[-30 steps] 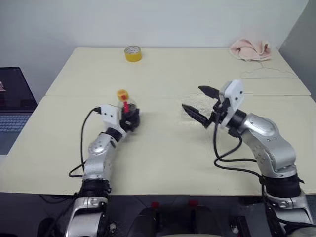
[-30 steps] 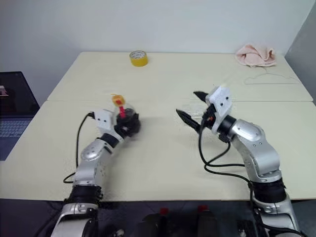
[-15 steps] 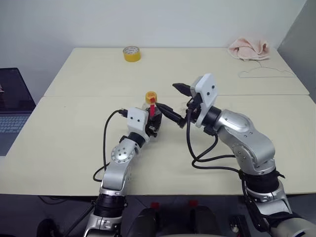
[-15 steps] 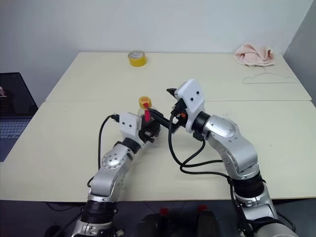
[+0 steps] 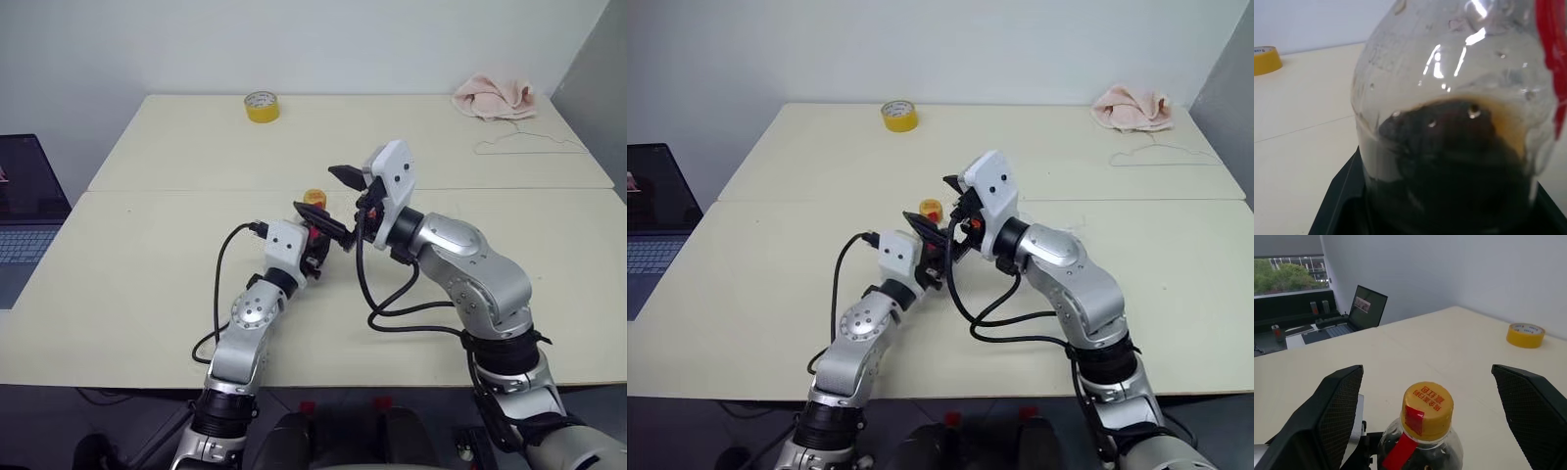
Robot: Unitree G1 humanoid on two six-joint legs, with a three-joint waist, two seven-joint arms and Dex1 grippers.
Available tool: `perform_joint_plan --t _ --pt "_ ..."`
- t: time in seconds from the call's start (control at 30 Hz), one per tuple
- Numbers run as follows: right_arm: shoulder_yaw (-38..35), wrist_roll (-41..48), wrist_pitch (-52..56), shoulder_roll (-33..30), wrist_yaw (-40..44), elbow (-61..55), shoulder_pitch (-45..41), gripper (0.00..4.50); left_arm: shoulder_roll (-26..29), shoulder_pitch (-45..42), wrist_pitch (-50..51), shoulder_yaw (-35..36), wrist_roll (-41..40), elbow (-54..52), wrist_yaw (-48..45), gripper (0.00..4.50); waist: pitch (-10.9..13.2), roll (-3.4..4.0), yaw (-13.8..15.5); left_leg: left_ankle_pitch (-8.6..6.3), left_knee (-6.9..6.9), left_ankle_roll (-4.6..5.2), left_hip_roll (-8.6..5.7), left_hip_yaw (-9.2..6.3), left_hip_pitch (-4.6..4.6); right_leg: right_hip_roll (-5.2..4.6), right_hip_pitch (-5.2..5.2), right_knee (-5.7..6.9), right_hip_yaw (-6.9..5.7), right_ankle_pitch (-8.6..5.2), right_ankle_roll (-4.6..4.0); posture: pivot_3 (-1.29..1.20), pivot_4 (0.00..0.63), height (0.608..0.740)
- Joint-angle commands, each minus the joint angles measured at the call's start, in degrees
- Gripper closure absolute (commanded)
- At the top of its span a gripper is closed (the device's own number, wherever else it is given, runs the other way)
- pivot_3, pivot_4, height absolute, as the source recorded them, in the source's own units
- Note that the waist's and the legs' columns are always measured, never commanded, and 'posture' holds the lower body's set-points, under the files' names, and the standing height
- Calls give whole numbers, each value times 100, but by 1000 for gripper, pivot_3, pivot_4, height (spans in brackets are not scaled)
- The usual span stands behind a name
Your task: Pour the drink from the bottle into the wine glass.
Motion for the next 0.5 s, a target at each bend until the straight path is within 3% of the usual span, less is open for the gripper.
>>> perform_joint_plan --t 0.03,0.5 --pt "-18 52 35 102 -57 -41 -166 0 -90 24 -148 -113 -19 -417 -41 2150 0 0 0 0 0 0 0 0 0 0 0 0 0 0 0 0 150 740" --pt "-181 45 15 174 -105 133 -97 0 -249 38 -111 -244 -7 -397 -50 2150 0 0 -1 0 0 0 0 1 0 0 -1 0 1 0 0 0 150 740"
